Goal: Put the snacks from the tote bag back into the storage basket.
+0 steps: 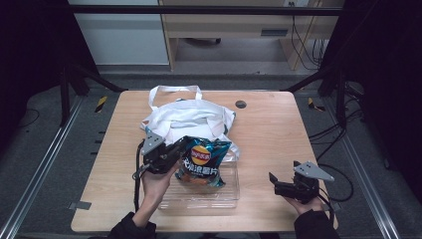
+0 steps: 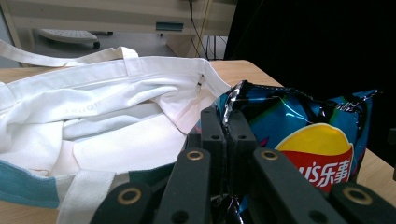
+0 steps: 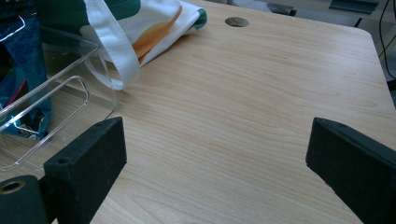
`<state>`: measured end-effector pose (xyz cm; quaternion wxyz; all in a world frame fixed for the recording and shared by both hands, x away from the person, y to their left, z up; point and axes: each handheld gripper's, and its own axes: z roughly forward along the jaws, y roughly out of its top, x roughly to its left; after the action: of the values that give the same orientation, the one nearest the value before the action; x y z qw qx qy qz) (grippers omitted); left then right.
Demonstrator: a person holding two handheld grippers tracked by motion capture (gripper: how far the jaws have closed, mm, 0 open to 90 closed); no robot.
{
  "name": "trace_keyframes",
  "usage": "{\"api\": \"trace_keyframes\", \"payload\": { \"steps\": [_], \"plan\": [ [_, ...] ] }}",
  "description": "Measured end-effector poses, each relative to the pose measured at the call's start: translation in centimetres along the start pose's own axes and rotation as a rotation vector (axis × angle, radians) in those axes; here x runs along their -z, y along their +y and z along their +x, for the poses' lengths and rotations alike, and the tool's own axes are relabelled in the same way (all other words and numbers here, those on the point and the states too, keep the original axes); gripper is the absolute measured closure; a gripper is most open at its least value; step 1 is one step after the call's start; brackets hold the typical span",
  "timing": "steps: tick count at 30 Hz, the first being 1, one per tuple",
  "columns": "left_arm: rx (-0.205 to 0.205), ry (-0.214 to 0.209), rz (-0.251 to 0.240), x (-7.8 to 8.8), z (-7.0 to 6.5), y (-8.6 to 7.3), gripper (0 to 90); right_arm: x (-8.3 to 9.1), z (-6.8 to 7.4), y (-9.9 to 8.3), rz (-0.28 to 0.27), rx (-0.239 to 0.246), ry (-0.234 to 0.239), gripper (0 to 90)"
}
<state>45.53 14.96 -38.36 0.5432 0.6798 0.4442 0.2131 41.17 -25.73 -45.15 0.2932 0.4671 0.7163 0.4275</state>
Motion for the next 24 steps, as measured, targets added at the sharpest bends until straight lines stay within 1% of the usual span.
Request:
{"api": "trace_keyframes", "payload": {
  "steps": [3,7,12,13,14,16,19,21,23,24],
  "plan": [
    [-0.011,0.002,-0.007,-0.2,0.0,0.1,86.3,0.0,0.0,0.0,0.000,0.001,-0.002,5.4],
    [-0.017,-0.006,-0.020,-0.3,0.1,0.2,85.2,-0.1,0.0,0.0,0.003,0.000,0.000,5.4],
    [-0.017,-0.026,-0.014,-0.5,0.2,0.2,79.6,-0.1,0.0,0.0,0.003,0.000,0.000,5.4],
    [-0.016,-0.029,-0.008,-0.4,0.2,0.2,81.3,-0.1,0.0,0.0,0.003,0.002,0.001,5.4],
    [-0.016,-0.029,-0.006,-0.4,0.2,0.2,85.5,-0.1,0.0,0.0,0.003,0.002,0.001,5.4],
    [-0.011,-0.026,-0.005,0.0,0.0,0.2,89.0,-0.1,0.0,0.0,0.003,0.002,0.001,5.4],
    [0.001,-0.016,-0.003,0.6,-0.4,0.2,89.5,-0.1,0.0,0.0,0.002,0.002,0.001,5.4],
    [0.006,-0.003,-0.004,1.2,-0.8,0.1,89.6,-0.1,0.0,0.0,0.001,0.005,0.001,5.5],
    [0.016,0.000,-0.002,2.0,-1.2,-0.1,89.6,0.0,0.0,0.0,0.000,0.006,0.001,5.5],
    [0.015,0.003,-0.003,2.3,-1.3,-0.2,89.6,0.0,0.0,0.0,0.000,0.005,0.001,5.5]
  ]
}}
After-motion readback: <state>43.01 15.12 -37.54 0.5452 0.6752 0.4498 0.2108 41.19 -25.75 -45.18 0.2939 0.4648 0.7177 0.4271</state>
